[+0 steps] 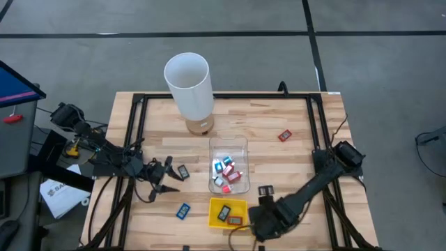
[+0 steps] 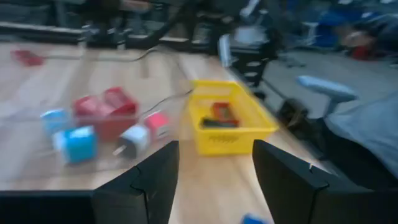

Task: Pick & Place Office items
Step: Put the black digital clock into the yellow bin

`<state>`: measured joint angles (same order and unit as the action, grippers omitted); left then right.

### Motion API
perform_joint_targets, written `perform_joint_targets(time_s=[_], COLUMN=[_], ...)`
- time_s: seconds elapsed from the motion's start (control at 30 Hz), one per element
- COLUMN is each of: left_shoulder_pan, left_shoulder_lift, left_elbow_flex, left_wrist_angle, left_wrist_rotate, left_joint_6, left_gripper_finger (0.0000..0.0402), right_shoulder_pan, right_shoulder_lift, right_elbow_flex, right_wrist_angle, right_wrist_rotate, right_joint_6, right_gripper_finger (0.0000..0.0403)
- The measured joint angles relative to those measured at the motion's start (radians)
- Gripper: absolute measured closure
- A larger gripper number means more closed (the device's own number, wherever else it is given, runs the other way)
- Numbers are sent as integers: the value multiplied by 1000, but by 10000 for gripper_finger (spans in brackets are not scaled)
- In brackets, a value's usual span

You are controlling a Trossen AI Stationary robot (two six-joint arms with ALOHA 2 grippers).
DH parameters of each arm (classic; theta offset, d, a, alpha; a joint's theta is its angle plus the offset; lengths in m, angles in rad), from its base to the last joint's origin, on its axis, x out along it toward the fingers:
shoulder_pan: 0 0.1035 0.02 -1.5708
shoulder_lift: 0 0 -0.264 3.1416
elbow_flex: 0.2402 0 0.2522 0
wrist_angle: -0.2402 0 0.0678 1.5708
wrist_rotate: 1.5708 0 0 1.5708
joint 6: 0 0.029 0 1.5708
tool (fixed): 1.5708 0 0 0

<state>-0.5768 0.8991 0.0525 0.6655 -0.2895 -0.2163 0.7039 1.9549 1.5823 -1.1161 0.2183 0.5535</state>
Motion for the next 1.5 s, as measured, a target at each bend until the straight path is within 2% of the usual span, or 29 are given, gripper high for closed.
perform_joint_targets(time_s=[0.1, 0.27, 0.33, 0.47, 0.53, 0.6, 0.67, 0.8, 0.97, 1.27, 1.5], left_shoulder_pan=[-15, 0, 10, 27, 44, 67, 79, 79, 148, 240, 328], left_shoulder_lift=[0, 49, 106, 245, 300, 332, 360, 408, 492, 606, 614], left_elbow_flex=[70, 328, 441, 627, 686, 713, 711, 711, 711, 718, 743], left_wrist_angle=[-126, -627, -821, -1202, -1367, -1451, -1493, -1519, -1512, -1396, -1364], left_wrist_rotate=[-44, -315, -364, -365, -309, -223, -129, -49, 47, 25, 53], left_joint_6=[14, -4, -61, -190, -285, -371, -380, -186, -8, 334, 491], left_gripper_finger=[184, 160, 151, 130, 117, 102, 89, 81, 85, 89, 89], right_shoulder_pan=[52, 103, 109, 138, 160, 179, 200, 220, 222, 195, 194], right_shoulder_lift=[0, -6, -16, -43, -55, -63, -65, -65, -65, -65, -65], right_elbow_flex=[0, 0, 0, 0, 0, 0, 0, 0, 0, 0, 0], right_wrist_angle=[-61, -143, -176, -196, -193, -193, -194, -215, -233, -237, -231], right_wrist_rotate=[79, 198, 246, 359, 400, 432, 466, 514, 530, 543, 543], right_joint_6=[57, 119, 159, 232, 258, 277, 285, 286, 285, 293, 396], right_gripper_finger=[226, 226, 224, 215, 209, 204, 200, 195, 194, 194, 194])
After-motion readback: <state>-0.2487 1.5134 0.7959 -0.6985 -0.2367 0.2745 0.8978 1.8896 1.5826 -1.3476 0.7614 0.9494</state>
